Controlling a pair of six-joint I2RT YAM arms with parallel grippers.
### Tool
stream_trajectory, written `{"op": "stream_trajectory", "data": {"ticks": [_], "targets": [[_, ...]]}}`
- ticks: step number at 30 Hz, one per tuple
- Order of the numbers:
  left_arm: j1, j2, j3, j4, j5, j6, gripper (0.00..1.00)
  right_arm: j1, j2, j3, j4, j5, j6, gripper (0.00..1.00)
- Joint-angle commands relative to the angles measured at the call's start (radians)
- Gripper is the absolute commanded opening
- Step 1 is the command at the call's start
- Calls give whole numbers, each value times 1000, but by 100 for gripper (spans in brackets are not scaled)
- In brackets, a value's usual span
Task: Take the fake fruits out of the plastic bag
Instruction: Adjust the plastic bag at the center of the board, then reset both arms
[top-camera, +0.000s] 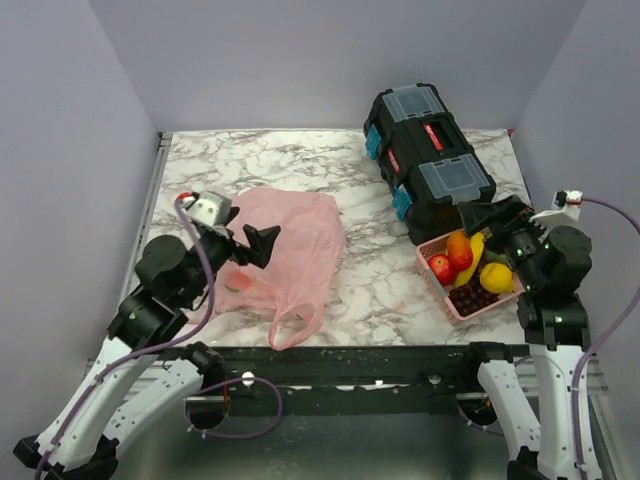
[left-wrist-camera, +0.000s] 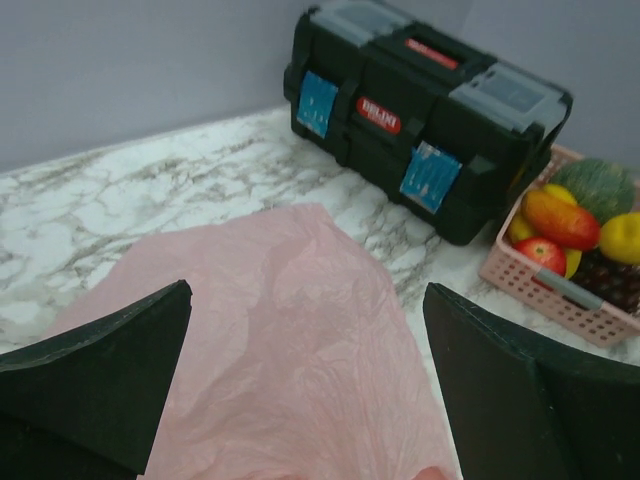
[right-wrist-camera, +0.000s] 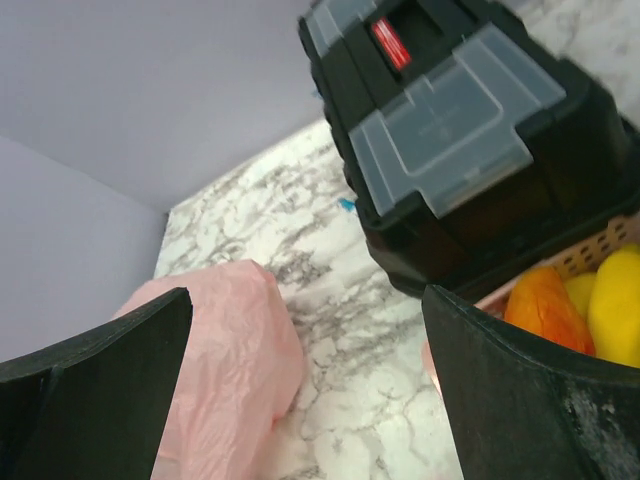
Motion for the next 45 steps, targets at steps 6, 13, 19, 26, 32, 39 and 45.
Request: {"op": "stream_trajectory", "data": {"ticks": [6,13,19,26,32,39,45], "targets": [[-1,-210,134,26,-121,-94,99,1,-77,194,-129,158,-131,100],[-2,-321,136,65,-211,-108,99,1,-140,311,-197,230,-120,100],[-1,-369,137,42,-237,-124,98,1,-161,347,-232,251,-118,100],[-1,-380,141,28,-242,-132,98,0,-174,347,-229,228,-115,100],[-1,-366,138,28,-238,-134,98,2,-190,347,-231,222,-132,100],[-1,-369,110,40,-251,-131,98,1,-194,321,-210,174,-148,100],[-1,-362,105,47,-249,-119,98,1,-191,294,-198,173,-155,100]]}}
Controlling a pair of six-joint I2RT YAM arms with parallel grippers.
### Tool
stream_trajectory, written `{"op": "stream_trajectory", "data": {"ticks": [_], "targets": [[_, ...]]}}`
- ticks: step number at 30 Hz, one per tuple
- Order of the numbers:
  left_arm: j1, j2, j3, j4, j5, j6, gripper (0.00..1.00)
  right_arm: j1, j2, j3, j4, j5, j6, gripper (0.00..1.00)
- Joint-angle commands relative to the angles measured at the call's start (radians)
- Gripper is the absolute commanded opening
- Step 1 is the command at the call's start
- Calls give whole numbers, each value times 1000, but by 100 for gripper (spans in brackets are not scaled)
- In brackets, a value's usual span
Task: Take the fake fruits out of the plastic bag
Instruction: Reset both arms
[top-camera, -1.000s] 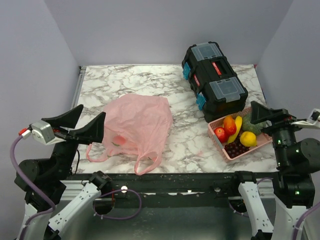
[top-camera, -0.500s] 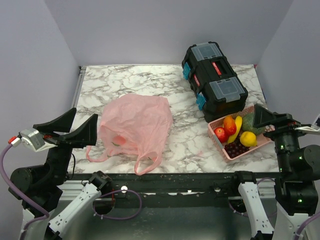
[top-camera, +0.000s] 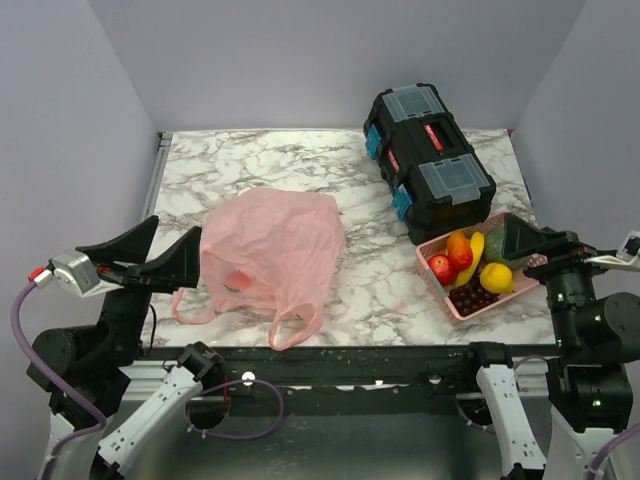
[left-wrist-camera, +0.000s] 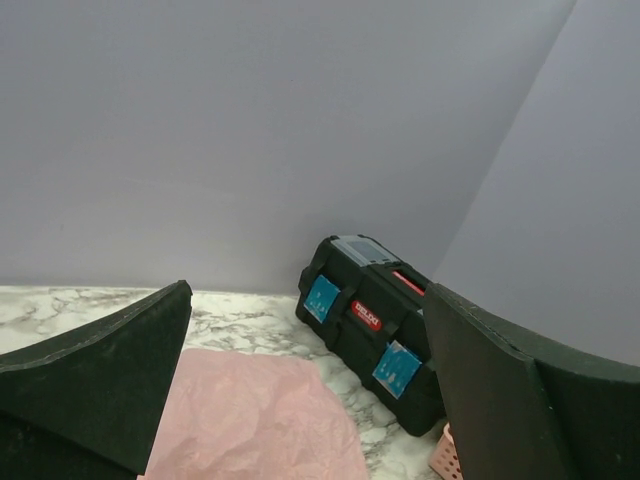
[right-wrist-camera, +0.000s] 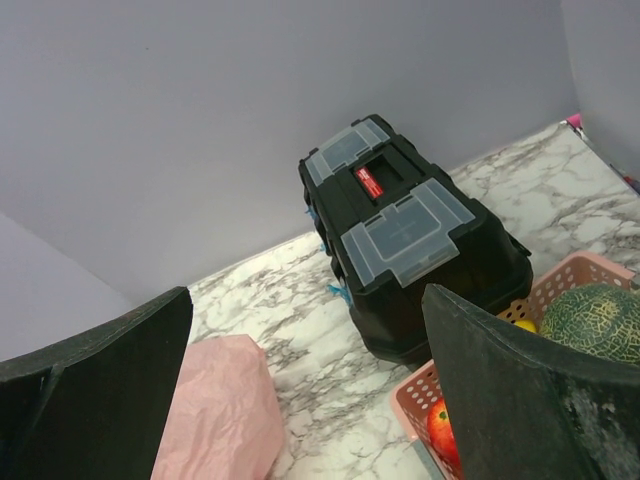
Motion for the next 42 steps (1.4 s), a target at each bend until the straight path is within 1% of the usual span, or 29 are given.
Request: {"op": "stream_trajectory", "data": {"ticks": [1,7,9,13,19,31,42], "targets": [[-1,11,-3,3,-21,15,98,0,-6,-23,7,-25,-25,100],[-1,19,-14,15,-13,19,98,1,-25,-40,19,-11,-27,100],[-1,27,-14,18,-10,14,98,1,-33,-46,23,17,-23,100],[-1,47,-13,28,7,2,98,0,-37,-54,40,16,-42,100],[-1,88,10,35,19,8,98,2,-40,-52,45,56,-55,100],[-1,78,-6,32,13,-7,98,1,-32,-61,73,27,-62,100],[-1,83,-18,6,35,-25,98,2,-30,-59,69,34,-79,100]]}}
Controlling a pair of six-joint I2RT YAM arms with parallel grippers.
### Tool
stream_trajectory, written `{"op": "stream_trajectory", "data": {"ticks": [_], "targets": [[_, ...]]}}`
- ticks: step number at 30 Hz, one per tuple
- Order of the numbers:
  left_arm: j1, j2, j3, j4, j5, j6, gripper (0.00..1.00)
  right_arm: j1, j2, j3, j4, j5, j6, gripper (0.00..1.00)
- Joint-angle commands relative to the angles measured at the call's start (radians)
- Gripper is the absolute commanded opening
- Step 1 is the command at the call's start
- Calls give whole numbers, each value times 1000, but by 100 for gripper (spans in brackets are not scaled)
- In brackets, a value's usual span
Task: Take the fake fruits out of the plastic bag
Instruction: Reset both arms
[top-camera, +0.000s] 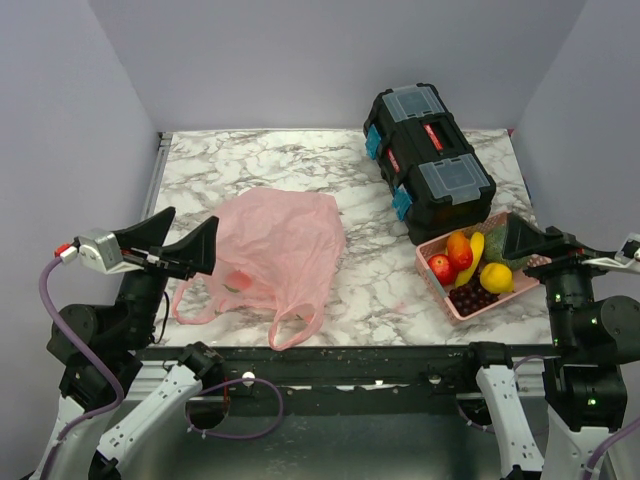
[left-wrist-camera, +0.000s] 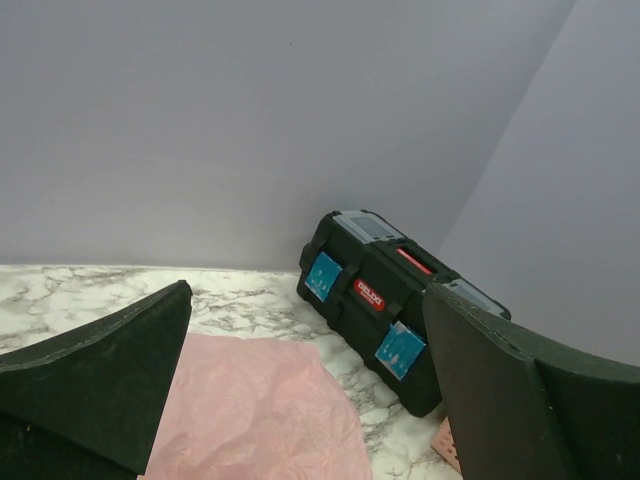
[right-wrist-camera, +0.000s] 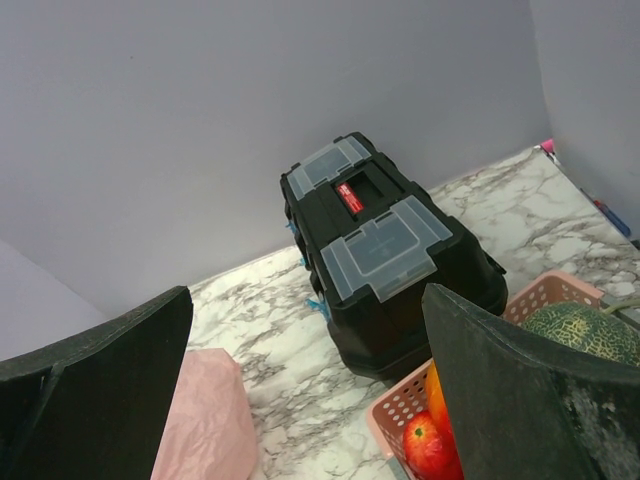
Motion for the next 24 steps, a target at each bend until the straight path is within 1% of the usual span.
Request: {"op": "stream_trajectory", "data": {"ticks": [1,14,24], "targets": [[-1,1,-11,-8,29,-10,98,2,-5,-7,16,5,-26,100],[-1,14,-2,1,21,34,98,2,-4,-11,11,7,-28,100],[-1,11,-4,-15,36,7,98,1,8,2,2,23,-28,100]]}}
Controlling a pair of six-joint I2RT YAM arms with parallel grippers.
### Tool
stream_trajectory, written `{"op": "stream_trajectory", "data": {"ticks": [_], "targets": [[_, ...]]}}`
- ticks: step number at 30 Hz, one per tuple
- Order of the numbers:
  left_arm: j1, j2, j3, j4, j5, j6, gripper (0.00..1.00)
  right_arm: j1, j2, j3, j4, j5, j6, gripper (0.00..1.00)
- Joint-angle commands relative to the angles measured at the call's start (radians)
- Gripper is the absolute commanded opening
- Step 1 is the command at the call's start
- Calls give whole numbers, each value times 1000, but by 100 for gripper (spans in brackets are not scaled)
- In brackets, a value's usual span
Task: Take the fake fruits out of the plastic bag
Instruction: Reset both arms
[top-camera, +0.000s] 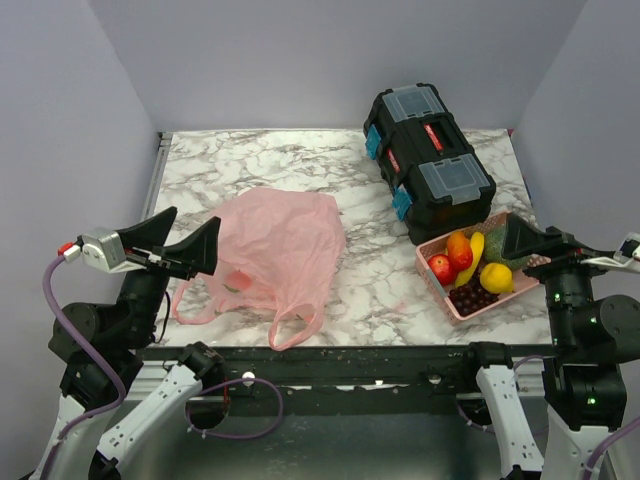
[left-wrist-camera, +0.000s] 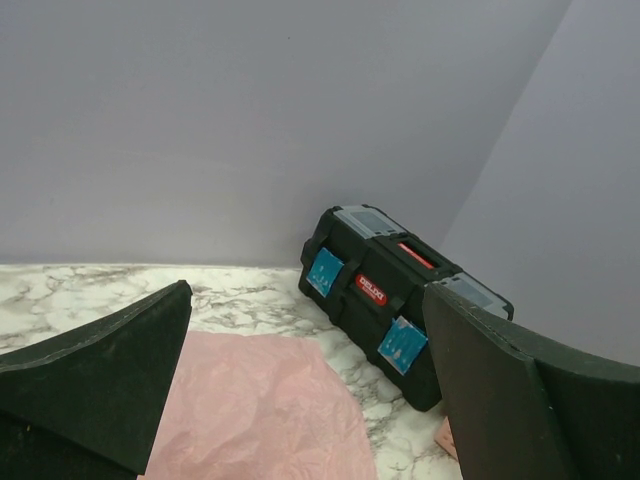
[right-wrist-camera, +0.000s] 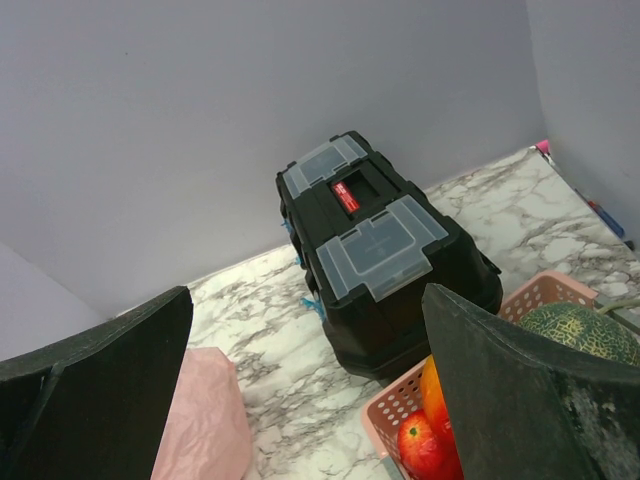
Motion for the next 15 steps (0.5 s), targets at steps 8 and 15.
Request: {"op": "stream_trajectory", "data": {"ticks": [8,15], "targets": [[-1,1,-6,-17,16,-11,98,2,15,6,8,12,-14,100],[-1,2,-13,-13,11,0,98,3,12,3,4,18,-12,100]]}}
